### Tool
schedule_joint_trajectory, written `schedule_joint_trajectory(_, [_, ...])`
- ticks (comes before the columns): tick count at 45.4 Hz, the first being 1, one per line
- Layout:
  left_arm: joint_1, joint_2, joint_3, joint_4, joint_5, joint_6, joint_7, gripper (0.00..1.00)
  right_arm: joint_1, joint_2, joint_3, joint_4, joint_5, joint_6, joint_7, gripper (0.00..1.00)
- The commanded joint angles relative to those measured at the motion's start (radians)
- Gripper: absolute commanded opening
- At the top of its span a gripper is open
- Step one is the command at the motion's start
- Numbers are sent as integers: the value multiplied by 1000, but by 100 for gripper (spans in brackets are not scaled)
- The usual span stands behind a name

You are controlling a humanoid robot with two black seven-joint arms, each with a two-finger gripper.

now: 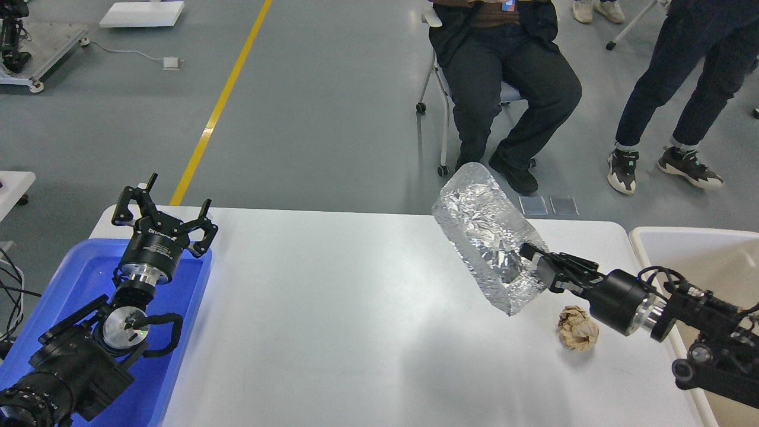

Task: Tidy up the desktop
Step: 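Carry the foil bag over the white bin and release it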

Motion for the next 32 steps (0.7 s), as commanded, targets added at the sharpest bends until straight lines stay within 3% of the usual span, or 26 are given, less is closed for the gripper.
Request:
schedule_joint_trajectory(1, [0, 0, 0, 0, 0, 0, 0, 100, 61, -138, -4, 53, 7, 73, 0, 0])
schedule_joint_trajectory(12, [0, 0, 0, 0, 0, 0, 0, 100, 64, -186, -7, -114, 17, 131, -3, 0])
schedule_joint_trajectory(32, [0, 2, 0, 0, 0, -1, 0, 100, 49, -91, -244, -760, 106, 188, 12, 0])
